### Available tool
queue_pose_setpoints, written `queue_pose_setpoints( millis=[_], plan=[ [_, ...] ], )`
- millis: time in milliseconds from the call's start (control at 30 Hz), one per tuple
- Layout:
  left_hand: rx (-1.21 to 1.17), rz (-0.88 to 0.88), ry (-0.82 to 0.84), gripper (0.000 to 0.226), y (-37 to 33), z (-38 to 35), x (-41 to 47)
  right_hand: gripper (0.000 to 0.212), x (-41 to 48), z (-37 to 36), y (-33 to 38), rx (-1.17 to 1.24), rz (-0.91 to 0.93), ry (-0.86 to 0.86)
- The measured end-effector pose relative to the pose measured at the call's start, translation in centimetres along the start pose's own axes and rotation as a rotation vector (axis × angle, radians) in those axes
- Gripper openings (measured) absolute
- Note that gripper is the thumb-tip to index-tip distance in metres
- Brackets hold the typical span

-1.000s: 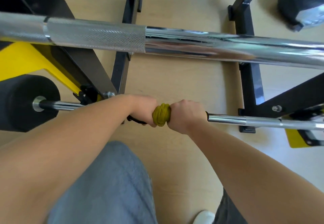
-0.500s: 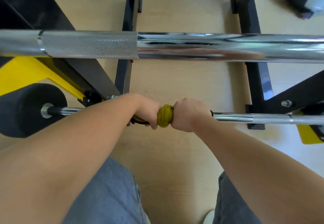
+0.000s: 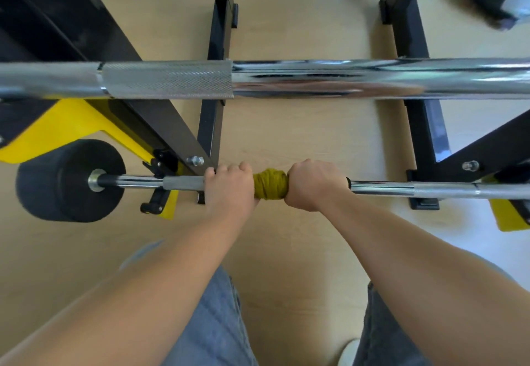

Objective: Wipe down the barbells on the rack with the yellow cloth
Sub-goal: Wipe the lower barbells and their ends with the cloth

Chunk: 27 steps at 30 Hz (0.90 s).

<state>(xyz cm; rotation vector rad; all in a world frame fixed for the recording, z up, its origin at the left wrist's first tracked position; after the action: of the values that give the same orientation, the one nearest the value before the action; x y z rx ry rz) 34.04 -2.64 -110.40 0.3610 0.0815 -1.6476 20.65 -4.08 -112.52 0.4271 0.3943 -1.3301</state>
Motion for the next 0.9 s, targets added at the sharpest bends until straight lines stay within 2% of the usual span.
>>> queue_pose_setpoints(
  millis=[67,200,333,400,467,500,633,700,800,900],
  plan=[
    [-0.016,-0.05,0.029,0.016,-0.7,0.1,0.9,0.009,0.1,-0.1,-0.2,-0.007,-0.006,-0.002],
    [-0.091,-0.276,0.228,0.023,-1.5,-1.0,2.5,0.008,0.2,-0.6,-0.3,-0.027,0.007,-0.005],
    [-0.215,-0.432,0.722,0.034,-2.6,-4.2,3.4,0.011,-0.1,-0.4,-0.2,-0.043,0.015,-0.038],
    [-0.169,-0.435,0.865,0.043,-2.7,-5.4,3.6,0.011,-0.1,-0.3,-0.2,-0.045,0.022,-0.042],
    [-0.173,-0.419,0.844,0.039,-2.8,-5.0,3.6,0.011,-0.1,-0.3,-0.2,-0.04,0.021,-0.029],
    [-0.175,-0.412,0.772,0.032,-2.8,-4.5,3.5,0.011,-0.1,-0.3,-0.1,-0.034,0.016,-0.012],
    [-0.039,-0.299,0.154,0.007,-1.8,-0.8,2.1,0.008,0.2,-0.2,-0.1,0.01,-0.02,0.06],
    [0.004,-0.279,0.017,0.01,-1.9,-0.2,1.5,0.009,0.6,-0.4,-0.5,0.035,-0.047,0.089],
    [-0.041,-0.304,0.108,0.006,-1.7,-0.6,2.1,0.008,0.6,-1.0,-0.5,0.039,-0.045,0.111],
    [-0.134,-0.368,0.398,0.014,-1.9,-2.2,3.1,0.009,0.5,-0.7,-0.4,0.008,-0.022,0.035]
  ],
)
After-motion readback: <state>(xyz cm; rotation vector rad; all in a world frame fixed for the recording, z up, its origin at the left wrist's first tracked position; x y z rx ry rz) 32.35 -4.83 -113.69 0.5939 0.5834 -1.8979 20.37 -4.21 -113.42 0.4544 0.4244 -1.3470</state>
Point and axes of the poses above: each hand's wrist, its own x-axis towards the middle knuckle, its own z-axis out of the back of the hand, y = z × x, the point moved 10 cm from there along x, towards the middle knuckle, and after that the axes turned 2 degrees about -z, right-handed, at the moved point
